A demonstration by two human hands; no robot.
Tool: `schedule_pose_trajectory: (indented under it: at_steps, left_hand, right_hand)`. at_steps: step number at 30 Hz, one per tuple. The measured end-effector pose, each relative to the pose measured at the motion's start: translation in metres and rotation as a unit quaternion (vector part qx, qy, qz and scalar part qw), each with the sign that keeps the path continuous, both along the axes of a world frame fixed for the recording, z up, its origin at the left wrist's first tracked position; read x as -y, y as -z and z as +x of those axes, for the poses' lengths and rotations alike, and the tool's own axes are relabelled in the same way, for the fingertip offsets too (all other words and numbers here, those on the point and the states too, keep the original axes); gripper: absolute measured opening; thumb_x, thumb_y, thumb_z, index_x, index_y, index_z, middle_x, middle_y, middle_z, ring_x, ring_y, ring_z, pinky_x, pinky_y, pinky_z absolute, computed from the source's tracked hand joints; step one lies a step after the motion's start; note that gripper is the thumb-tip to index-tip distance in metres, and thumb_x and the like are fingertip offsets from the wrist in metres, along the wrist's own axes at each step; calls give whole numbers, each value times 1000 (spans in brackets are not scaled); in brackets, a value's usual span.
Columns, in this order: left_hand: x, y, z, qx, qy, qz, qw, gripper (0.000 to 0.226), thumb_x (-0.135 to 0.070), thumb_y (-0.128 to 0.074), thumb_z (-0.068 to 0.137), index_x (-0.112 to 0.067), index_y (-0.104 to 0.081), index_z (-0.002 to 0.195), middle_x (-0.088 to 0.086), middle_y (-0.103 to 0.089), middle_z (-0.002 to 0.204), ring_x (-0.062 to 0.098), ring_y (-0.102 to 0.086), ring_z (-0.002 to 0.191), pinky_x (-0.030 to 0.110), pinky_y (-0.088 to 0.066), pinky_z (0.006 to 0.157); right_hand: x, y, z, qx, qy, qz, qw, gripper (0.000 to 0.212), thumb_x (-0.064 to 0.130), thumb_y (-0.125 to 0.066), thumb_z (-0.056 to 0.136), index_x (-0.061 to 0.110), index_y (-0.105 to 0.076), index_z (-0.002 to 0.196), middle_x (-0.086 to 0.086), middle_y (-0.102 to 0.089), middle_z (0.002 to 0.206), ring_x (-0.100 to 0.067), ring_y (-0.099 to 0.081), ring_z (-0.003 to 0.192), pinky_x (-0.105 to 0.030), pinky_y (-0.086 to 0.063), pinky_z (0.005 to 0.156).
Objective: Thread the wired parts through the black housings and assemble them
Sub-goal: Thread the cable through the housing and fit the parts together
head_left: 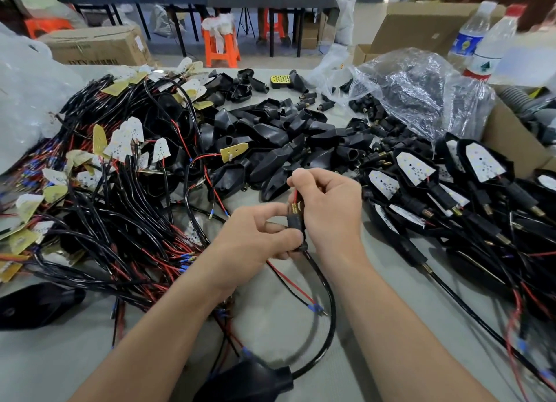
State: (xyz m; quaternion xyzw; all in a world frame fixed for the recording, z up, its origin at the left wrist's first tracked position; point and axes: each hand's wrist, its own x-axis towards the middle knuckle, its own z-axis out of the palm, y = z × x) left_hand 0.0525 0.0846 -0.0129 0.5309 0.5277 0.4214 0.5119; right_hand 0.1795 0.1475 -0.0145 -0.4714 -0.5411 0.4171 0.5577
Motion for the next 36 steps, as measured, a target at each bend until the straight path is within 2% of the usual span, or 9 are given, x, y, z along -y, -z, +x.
schedule_pose_trajectory:
  at_steps: [2, 4, 8, 12, 18, 21, 25, 31, 36]
  left_hand:
    - [0, 6, 9, -80, -39, 26, 996, 24, 0, -70, 90, -19, -67, 105, 22, -76, 82, 21, -60, 64, 41, -52, 66]
    - [1, 9, 16, -34, -46, 10, 998, 18, 1, -65, 94, -12, -58, 105, 27, -74, 87, 27, -64, 72, 56, -56, 78]
    - [-2, 4, 9, 202, 24, -84, 976, 17, -6, -62, 93, -5, -54, 109, 14, -76, 82, 21, -74, 67, 29, -60, 60]
    - [-3, 0, -3, 283, 111, -132, 944, 35, -16, -55, 89, -2, -51, 121, 13, -77, 86, 21, -76, 71, 26, -60, 62]
    - [-3, 6, 6, 204, 96, -97, 969, 21, -13, -62, 92, -6, -54, 109, 17, -77, 87, 22, -75, 70, 27, -61, 65]
    - [-2, 17, 23, 91, -23, -29, 995, 29, 1, -77, 87, -9, -52, 98, 11, -75, 68, 18, -68, 52, 24, -55, 52]
    - [0, 25, 29, -27, -53, 20, 998, 26, -11, -85, 80, -16, -63, 93, 9, -73, 61, 19, -68, 50, 23, -52, 50]
    - [5, 14, 25, 146, 99, -75, 982, 19, -11, -71, 91, -7, -65, 108, 15, -77, 86, 22, -73, 69, 26, -58, 61]
    - [11, 4, 15, 188, 222, -129, 948, 25, -14, -56, 94, -9, -59, 118, 15, -75, 96, 25, -74, 82, 33, -59, 77]
  right_hand:
    - [-1, 2, -1, 52, 12, 16, 998, 32, 22, -68, 90, 12, -67, 61, 2, -61, 51, -5, -49, 44, -16, -39, 50]
    - [-2, 3, -1, 35, 5, -5, 999, 31, 20, -69, 91, 12, -69, 61, 3, -62, 51, -4, -48, 43, -15, -38, 48]
    - [-2, 1, 2, -132, -34, -121, 983, 29, 16, -67, 96, 15, -74, 67, 2, -62, 56, -9, -44, 43, -19, -38, 43]
    - [2, -2, 2, -193, -67, -139, 969, 28, 16, -66, 97, 9, -73, 71, -1, -59, 56, -9, -41, 41, -24, -37, 45]
    - [-1, -1, 12, -7, -20, -29, 999, 21, 23, -76, 88, 13, -74, 69, -4, -69, 58, -15, -55, 49, -28, -49, 50]
    - [-3, 1, 13, 17, -23, -8, 1000, 14, 25, -79, 83, 20, -76, 70, -4, -68, 57, -11, -57, 48, -25, -47, 50]
    - [-3, 4, 13, -6, -65, -54, 996, 17, 24, -79, 84, 19, -76, 68, -8, -70, 59, -11, -55, 45, -24, -45, 48]
    - [-11, 5, 14, -54, -22, -86, 995, 30, 21, -74, 91, 10, -72, 63, -2, -65, 55, -8, -41, 40, -20, -37, 42]
    - [-30, 2, 33, -222, 63, -125, 965, 32, 10, -68, 97, 9, -65, 65, -2, -62, 52, -7, -43, 40, -17, -33, 39]
